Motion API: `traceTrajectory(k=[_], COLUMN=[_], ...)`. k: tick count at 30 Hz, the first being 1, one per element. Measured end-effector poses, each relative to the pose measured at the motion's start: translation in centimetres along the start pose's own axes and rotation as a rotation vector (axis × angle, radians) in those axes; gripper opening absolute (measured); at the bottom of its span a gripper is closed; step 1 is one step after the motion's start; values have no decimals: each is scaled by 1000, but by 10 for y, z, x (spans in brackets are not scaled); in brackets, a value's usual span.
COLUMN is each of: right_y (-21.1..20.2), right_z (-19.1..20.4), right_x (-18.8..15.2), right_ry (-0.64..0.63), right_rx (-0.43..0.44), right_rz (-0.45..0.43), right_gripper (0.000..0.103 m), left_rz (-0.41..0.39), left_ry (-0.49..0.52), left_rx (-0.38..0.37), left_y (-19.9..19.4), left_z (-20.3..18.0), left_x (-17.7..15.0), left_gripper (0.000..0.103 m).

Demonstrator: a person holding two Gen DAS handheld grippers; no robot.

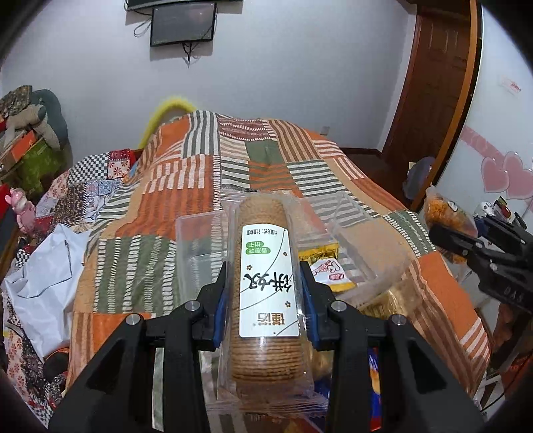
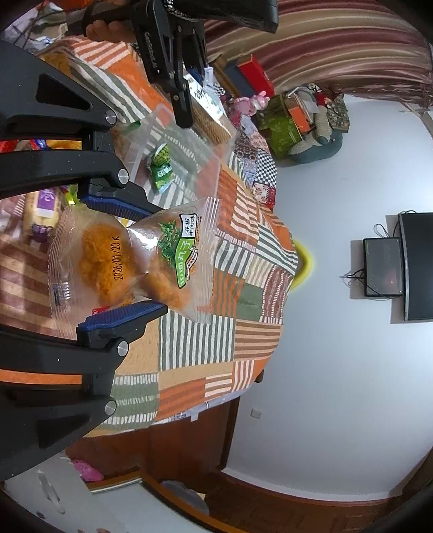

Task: Organize snacks
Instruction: 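Carry the biscuit roll and puffs bag into the clear box and release both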

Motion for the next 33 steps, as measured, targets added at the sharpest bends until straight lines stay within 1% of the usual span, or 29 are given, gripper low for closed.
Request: traceTrajectory(k=[5,8,18,20,22,24,28,31,33], right_y=[15,26,65,72,74,78,83,82,80], right_z=[-3,-4,-3,-4,-4,-2,0,3,6], right_x=[0,0,-11,-12,-9,-5,-5,-7,-8], right_ry=[6,5,9,7,-6,-4,-35,-46,-45], right_rx=[16,19,54,53,51,64,52,51,68], right_rz=[20,32,123,135,140,148,163,170,174], right_gripper=[45,45,45,45,45,45,45,48,53], left_rz=[29,60,137,133,128,138,134,122,127], left_ry=[19,5,13,23,33,34,47,51,60], left_rx=[17,14,52,72,71,44,59,70,75], left_y=[25,39,80,85,88,90,92,88,86], left_z=[-6,-6,-5,-5,-7,-12,-13,-12,-11], left_x=[1,1,3,3,7,9,10,7,3], left_gripper=[37,37,37,35,30,30,30,30,30])
Point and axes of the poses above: each gripper's, at about its wrist camera, not at the fingertips, and y roughly the way its jaws point, z to its left, x to its top, the point moved 9 cm from there along y, roughly the way its jaws point, and after that the axes turned 12 degrees about -y, right-handed, at the moved point
